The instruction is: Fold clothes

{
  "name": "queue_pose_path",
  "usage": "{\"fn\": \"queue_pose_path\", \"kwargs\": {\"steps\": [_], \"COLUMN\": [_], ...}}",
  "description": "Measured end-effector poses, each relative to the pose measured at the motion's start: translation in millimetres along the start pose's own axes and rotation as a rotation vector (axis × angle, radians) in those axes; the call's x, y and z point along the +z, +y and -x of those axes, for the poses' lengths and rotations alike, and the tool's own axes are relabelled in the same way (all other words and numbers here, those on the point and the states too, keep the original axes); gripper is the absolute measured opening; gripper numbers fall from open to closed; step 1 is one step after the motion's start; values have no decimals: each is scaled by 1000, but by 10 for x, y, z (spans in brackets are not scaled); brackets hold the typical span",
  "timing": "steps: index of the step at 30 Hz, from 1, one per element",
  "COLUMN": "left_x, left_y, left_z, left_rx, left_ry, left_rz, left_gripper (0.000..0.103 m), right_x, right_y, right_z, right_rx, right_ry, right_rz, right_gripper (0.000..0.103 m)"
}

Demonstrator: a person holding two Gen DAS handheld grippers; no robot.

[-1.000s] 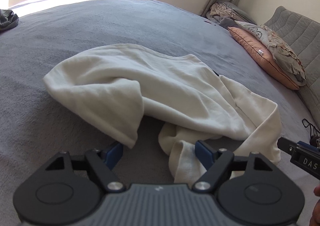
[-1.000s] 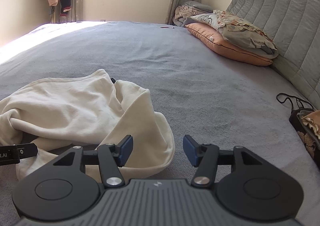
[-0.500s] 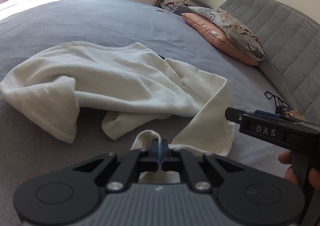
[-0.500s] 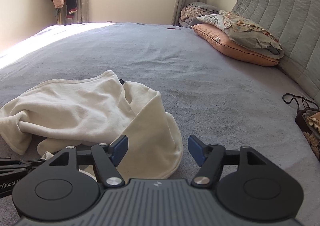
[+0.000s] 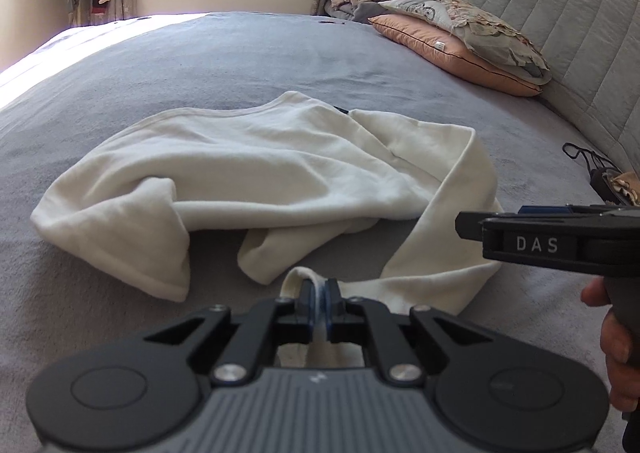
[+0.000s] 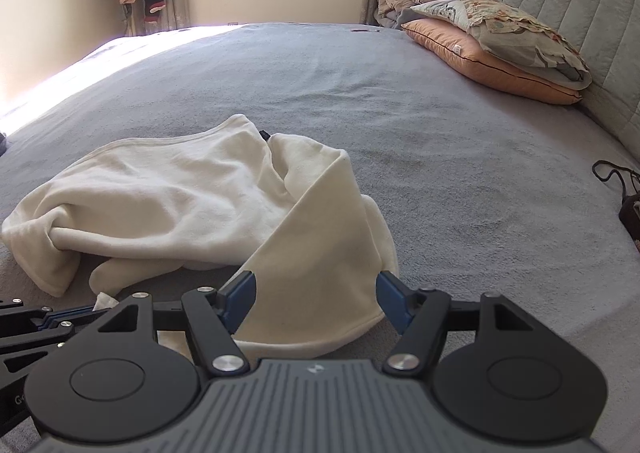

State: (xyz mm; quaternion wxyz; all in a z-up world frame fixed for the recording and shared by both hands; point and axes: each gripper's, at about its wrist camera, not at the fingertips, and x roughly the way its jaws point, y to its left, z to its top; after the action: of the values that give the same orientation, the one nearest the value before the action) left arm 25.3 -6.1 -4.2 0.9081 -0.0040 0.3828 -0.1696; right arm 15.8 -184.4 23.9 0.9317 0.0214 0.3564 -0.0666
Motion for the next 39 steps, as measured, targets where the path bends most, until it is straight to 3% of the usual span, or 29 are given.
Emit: {"fn": "queue_pose_path", "kwargs": {"steps": [5, 7, 10, 13, 17, 20, 26, 29, 31, 32, 39], "left_x": [32, 42, 54, 74, 105, 120, 77, 48, 45, 46, 58], "left_y": [26, 37, 78, 126, 175, 231, 292, 320, 346, 358, 426], "left_z": [59, 97, 143, 180, 223, 227, 200, 189, 182, 178, 140], "left_rx": [35, 43, 55, 76, 112, 123, 147, 163, 165, 166, 163], "left_ry": [-34, -47, -62, -78, -96, -85, -61, -51, -48, -47, -41], "left_rz": [-11, -19, -10, -5, -13, -8, -17, -16, -7, -3, 18], "left_gripper": [40, 45, 63, 69, 87, 88, 90, 90, 90, 90, 90], "right_x": [-34, -44, -66, -86, -113, -137, -232, -264, -273, -274, -182], "right_y": [39, 45, 47, 78, 180, 277, 432, 489, 517, 519, 388], "right_z": [-56, -68, -80, -88, -105, -178, -250, -238, -223, -216, -32], "right_rx": [3, 8, 34, 53, 80, 108, 71, 52, 42, 42, -64], "right_ry": [17, 24, 34, 38, 42, 70, 83, 71, 68, 67, -14], "right_rz": [12, 11, -1, -5, 18, 32, 93, 136, 153, 154, 155], "right_gripper": [70, 70, 70, 69, 69, 66, 57, 32, 5, 1, 0]}}
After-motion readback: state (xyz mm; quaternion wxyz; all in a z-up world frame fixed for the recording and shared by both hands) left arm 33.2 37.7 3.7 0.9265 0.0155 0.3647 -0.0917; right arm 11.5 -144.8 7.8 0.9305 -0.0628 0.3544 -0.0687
